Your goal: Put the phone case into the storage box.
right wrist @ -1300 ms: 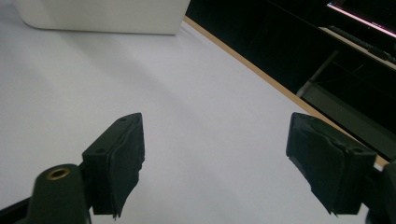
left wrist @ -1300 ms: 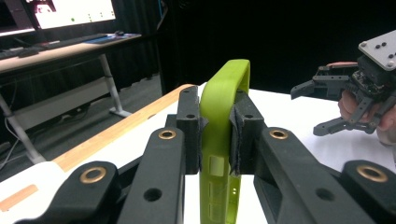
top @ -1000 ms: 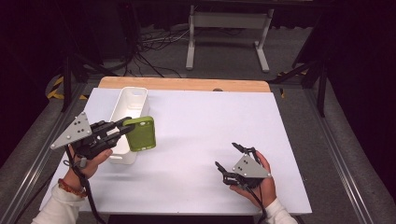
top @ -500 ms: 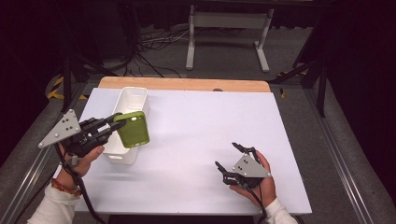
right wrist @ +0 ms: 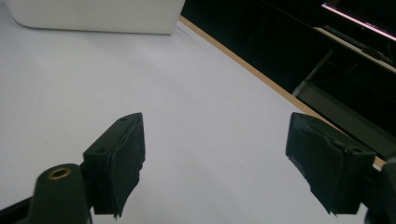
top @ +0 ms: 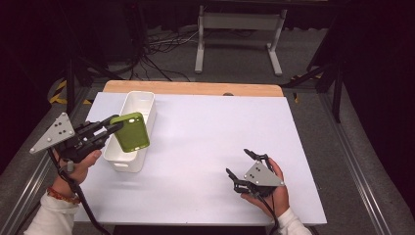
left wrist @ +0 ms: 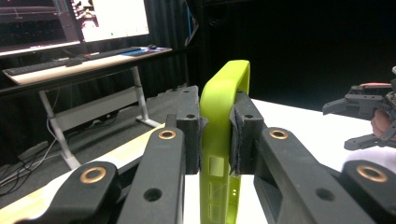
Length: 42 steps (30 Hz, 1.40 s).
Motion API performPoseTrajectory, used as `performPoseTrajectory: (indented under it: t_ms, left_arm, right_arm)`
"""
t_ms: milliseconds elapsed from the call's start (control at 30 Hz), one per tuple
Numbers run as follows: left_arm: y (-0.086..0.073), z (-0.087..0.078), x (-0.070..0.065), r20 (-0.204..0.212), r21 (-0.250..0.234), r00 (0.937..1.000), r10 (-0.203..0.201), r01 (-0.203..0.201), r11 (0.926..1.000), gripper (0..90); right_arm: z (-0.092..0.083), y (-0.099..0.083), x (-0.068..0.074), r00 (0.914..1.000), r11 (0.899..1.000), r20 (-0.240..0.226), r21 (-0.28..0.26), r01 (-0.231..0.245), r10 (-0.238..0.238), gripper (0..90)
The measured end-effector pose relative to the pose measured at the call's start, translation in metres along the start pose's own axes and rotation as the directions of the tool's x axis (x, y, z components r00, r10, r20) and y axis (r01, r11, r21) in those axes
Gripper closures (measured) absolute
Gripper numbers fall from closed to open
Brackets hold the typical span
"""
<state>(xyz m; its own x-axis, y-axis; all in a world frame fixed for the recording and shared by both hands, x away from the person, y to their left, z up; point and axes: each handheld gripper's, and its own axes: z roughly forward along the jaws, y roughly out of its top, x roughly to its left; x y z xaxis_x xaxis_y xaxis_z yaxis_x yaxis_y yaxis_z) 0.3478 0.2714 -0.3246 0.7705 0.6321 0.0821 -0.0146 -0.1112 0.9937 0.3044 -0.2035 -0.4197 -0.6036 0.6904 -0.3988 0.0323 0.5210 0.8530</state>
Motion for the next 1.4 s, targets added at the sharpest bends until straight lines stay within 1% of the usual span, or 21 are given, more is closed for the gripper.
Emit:
performPoseTrajectory:
  t_ms: [67,100,233,300,367,467,533,567,667,733,800,833,867,967,1000,1067,1133,1300,1367,1400]
  left_arm:
    - [0.0,-0.002,0.002,-0.001,0.001,1.0,-0.003,0.003,1.0,77.6]
    - [-0.001,-0.003,0.004,-0.01,0.007,1.0,0.0,0.001,1.0,77.6]
    - [-0.003,-0.004,0.007,-0.015,0.003,0.9999,-0.008,0.008,1.0,77.7]
    - [-0.003,-0.005,0.009,-0.026,0.01,0.9997,-0.001,0.001,1.0,77.7]
    - [-0.004,-0.005,0.01,-0.034,0.005,0.9994,-0.008,0.008,1.0,77.6]
    - [-0.005,-0.007,0.013,-0.044,0.014,0.999,-0.004,0.004,0.9999,77.7]
    - [-0.007,-0.009,0.015,-0.047,0.013,0.9988,-0.015,0.016,0.9998,77.7]
    - [-0.008,-0.01,0.017,-0.054,0.018,0.9984,-0.013,0.014,0.9997,77.7]
    - [-0.01,-0.01,0.019,-0.06,0.023,0.998,-0.021,0.023,0.9995,77.6]
    - [-0.011,-0.01,0.02,-0.064,0.03,0.9978,-0.016,0.018,0.9994,77.6]
    - [-0.012,-0.01,0.021,-0.067,0.038,0.9976,-0.016,0.019,0.9991,77.6]
    - [-0.013,-0.009,0.021,-0.065,0.043,0.9978,-0.015,0.018,0.9989,77.7]
    - [-0.015,-0.008,0.022,-0.068,0.053,0.9976,-0.006,0.01,0.9986,77.6]
    - [-0.018,-0.006,0.023,-0.07,0.062,0.9975,-0.008,0.012,0.998,77.6]
    - [-0.02,-0.005,0.024,-0.064,0.067,0.9979,-0.007,0.012,0.9977,77.6]
    - [-0.023,-0.003,0.026,-0.068,0.082,0.9976,-0.011,0.016,0.9965,77.6]
    - [-0.025,-0.002,0.027,-0.063,0.083,0.9978,-0.02,0.025,0.9962,77.7]
    - [-0.027,0.0,0.027,-0.061,0.092,0.9979,-0.021,0.027,0.9954,77.7]
    - [-0.029,0.001,0.028,-0.055,0.091,0.9979,-0.033,0.038,0.9951,77.7]
    - [-0.03,0.002,0.029,-0.06,0.095,0.9976,-0.033,0.039,0.9947,77.7]
  right_arm:
    - [0.0,0.0,0.0,1.0,1.0,-0.003,0.001,-0.003,0.003,20.7]
    - [0.0,0.0,0.0,1.0,1.0,-0.003,0.002,-0.001,0.001,20.6]
    - [0.001,0.0,0.001,1.0,1.0,-0.005,0.005,0.001,-0.001,20.6]
    - [0.001,0.0,0.001,1.0,1.0,-0.006,0.007,0.001,-0.001,20.6]
    - [0.001,0.0,0.001,1.0,1.0,-0.006,0.006,0.001,-0.001,20.5]
    - [0.001,0.0,0.0,1.0,1.0,-0.007,0.006,0.003,-0.003,20.6]
    - [0.001,0.0,0.0,0.9999,1.0,-0.013,0.009,-0.001,0.001,20.9]
    - [0.001,-0.001,0.0,0.9999,1.0,-0.014,0.009,0.0,0.0,20.9]
    - [0.001,-0.001,0.001,0.9999,1.0,-0.014,0.01,0.002,-0.001,20.8]
    - [0.001,-0.001,0.001,0.9999,1.0,-0.013,0.01,0.002,-0.002,20.8]
    - [0.001,0.0,0.001,1.0,1.0,-0.002,0.003,0.0,0.0,20.8]
    - [0.0,0.0,0.0,1.0,1.0,0.0,0.003,-0.006,0.006,20.9]
    - [0.001,0.0,0.0,1.0,1.0,0.0,0.002,-0.006,0.006,20.9]
    - [0.001,-0.001,0.0,1.0,1.0,-0.003,0.006,-0.009,0.009,20.9]
    - [0.001,-0.001,0.0,1.0,1.0,-0.003,0.006,-0.009,0.009,20.9]
    - [0.002,-0.001,0.001,1.0,1.0,-0.006,0.008,-0.002,0.002,20.9]
    - [0.002,-0.001,0.001,0.9999,1.0,-0.01,0.008,-0.003,0.004,20.9]
    - [0.003,-0.001,0.001,0.9998,1.0,-0.017,0.015,-0.004,0.004,21.2]
    - [0.004,-0.002,0.002,0.9998,1.0,-0.02,0.019,-0.001,0.001,21.2]
    - [0.004,-0.002,0.002,0.9998,1.0,-0.022,0.019,-0.001,0.002,21.2]
